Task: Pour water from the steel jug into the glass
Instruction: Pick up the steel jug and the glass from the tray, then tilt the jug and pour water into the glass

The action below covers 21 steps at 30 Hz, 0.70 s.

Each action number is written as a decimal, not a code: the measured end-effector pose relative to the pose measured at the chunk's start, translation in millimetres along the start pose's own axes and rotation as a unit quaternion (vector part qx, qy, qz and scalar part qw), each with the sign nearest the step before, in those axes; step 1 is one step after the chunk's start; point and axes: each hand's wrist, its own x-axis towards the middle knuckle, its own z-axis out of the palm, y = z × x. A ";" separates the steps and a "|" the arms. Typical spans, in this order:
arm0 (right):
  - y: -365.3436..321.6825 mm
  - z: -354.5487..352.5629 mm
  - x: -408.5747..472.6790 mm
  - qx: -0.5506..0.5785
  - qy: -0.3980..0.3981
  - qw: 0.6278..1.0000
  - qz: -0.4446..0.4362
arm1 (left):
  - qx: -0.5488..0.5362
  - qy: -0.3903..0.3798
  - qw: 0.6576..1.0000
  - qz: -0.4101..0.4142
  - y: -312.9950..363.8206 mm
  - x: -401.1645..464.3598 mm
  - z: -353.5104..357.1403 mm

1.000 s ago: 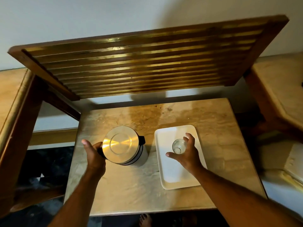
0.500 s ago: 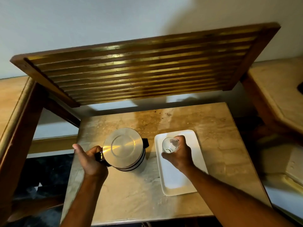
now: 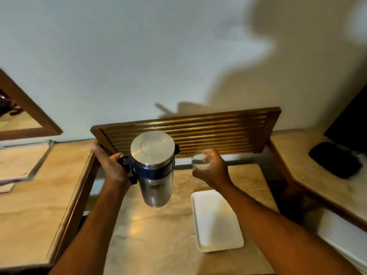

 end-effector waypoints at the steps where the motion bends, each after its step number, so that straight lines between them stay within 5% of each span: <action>1: -19.0 -7.1 1.5 0.001 0.006 1.000 -0.019 | -0.002 0.014 1.000 0.000 16.8 -6.0 4.3; 12: -190.4 -77.3 30.6 0.096 0.028 0.986 -0.136 | 0.028 -0.015 0.994 0.106 194.4 -72.5 48.8; 21: -254.4 -100.0 30.9 0.111 0.042 0.976 -0.183 | 0.141 0.008 0.973 0.181 298.8 -103.8 68.5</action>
